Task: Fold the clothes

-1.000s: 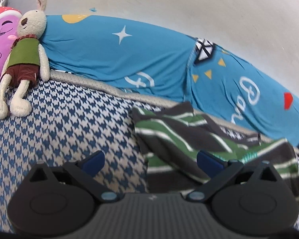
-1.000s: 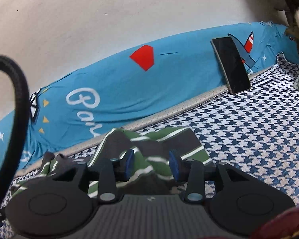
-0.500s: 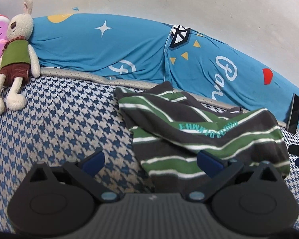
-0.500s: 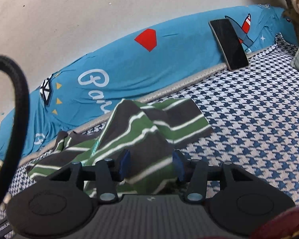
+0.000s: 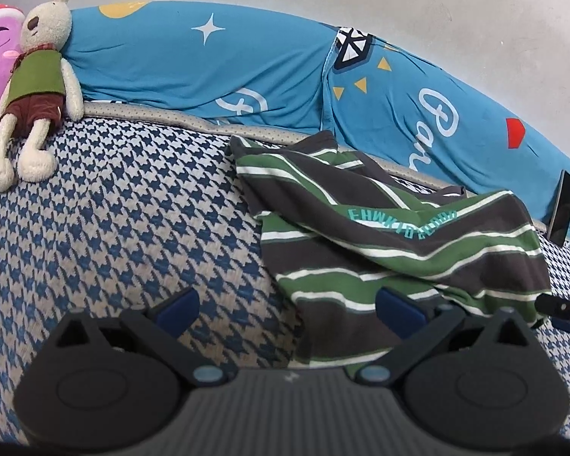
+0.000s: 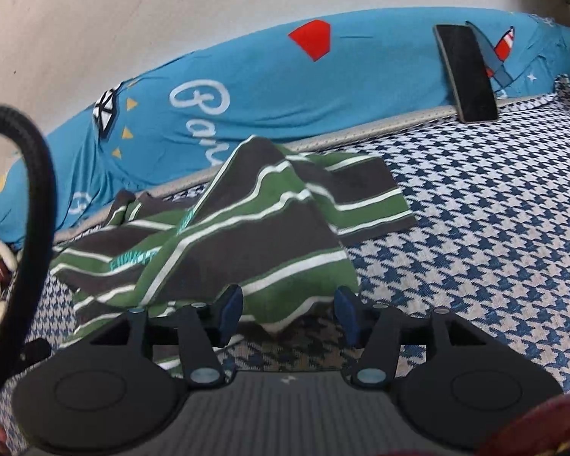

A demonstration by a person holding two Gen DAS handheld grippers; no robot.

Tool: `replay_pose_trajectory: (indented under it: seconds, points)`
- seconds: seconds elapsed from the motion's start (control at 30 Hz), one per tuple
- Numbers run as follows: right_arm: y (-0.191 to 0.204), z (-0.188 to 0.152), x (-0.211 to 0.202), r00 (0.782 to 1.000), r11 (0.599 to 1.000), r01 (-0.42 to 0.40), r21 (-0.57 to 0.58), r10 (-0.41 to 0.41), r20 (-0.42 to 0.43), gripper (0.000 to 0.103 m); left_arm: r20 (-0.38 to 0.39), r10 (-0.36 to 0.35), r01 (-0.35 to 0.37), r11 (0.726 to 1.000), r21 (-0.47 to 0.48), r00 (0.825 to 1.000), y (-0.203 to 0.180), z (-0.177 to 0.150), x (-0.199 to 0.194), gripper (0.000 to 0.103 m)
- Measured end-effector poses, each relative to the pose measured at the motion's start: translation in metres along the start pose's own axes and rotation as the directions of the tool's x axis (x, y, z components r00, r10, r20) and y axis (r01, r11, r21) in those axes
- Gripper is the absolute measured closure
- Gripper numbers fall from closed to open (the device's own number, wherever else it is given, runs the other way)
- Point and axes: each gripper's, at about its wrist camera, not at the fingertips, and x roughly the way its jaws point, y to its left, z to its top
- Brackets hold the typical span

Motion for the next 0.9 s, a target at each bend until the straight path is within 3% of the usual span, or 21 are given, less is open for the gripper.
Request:
replay_pose_trajectory:
  seconds: [0.47,0.9]
  points:
    - [-0.012,-0.007,-0.001,0.999,0.999,-0.012,-0.044,0.011,-0.035,0.044,-0.015,0.02,-0.02,1.0,0.018,1.0,0.002,0.0,-0.001,0.0]
    - [-0.018,-0.014,0.006,0.996,0.994,-0.054,-0.099,0.047,-0.077,0.035,-0.082,0.021,-0.019,1.0,0.021,0.996,0.003,-0.008,0.02,0.0]
